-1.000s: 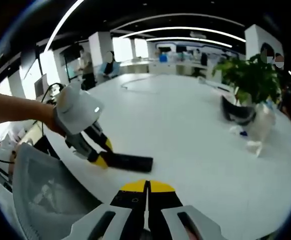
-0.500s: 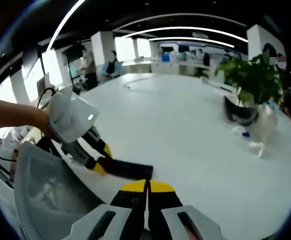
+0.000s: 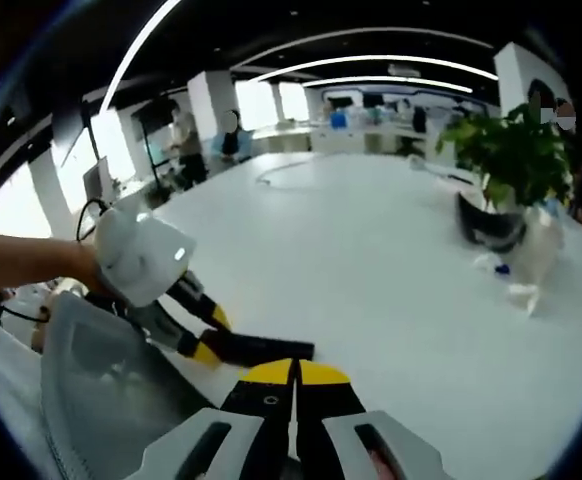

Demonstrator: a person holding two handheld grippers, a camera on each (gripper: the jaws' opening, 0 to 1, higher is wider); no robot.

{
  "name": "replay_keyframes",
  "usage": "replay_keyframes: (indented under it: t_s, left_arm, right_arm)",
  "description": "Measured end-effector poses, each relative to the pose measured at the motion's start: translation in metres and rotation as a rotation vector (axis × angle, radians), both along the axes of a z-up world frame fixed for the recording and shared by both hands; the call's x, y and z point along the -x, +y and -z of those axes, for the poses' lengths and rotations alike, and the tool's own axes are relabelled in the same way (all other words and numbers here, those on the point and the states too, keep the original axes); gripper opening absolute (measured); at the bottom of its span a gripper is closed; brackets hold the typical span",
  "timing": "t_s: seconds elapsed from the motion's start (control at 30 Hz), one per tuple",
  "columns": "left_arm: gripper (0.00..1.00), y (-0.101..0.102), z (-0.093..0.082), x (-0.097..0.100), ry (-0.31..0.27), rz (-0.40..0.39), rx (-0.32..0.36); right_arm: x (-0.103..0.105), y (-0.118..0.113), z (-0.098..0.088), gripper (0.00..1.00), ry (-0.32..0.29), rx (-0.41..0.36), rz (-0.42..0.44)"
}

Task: Press the specified remote control buttons in sequence, fully releasing each button before pressing the next.

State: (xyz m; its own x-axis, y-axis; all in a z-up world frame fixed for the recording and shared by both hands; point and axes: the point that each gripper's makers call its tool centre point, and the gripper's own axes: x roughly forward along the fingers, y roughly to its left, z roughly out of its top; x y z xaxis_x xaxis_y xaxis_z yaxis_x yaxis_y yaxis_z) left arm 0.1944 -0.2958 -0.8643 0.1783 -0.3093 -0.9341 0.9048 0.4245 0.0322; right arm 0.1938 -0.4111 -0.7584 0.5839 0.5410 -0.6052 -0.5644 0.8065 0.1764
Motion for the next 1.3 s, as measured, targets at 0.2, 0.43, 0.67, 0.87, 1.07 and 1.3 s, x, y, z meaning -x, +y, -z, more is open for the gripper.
replay_keyframes:
  t_s: [0.2,0.43,0.67,0.87,1.07,1.3]
  left_arm:
    - [0.24,0.002,-0.001,0.0,-0.007,0.002,0.055]
    - [0.25,0.001,-0.001,0.001,-0.013,0.001,0.096]
    - [0.24,0.003,-0.002,0.003,-0.036,-0.012,0.134]
    - [0.24,0.001,-0.002,0.01,-0.054,-0.03,0.155]
    - [0.24,-0.005,-0.002,0.021,-0.062,-0.018,0.186]
    - [0.24,-0.007,-0.002,0.022,-0.069,-0.03,0.203]
  right_arm:
    - [-0.002,0.003,0.001,0.0,0.019,-0.022,-0.002]
    - [0.0,0.005,0.011,0.0,0.082,-0.013,-0.017]
    - [0.003,0.013,0.023,0.0,0.214,-0.045,-0.048]
    - [-0.007,0.018,0.028,0.0,0.229,-0.03,-0.055]
    - [-0.012,0.025,0.048,0.0,0.342,-0.024,-0.094]
    - [-0.022,0.029,0.061,0.0,0.424,-0.065,-0.051]
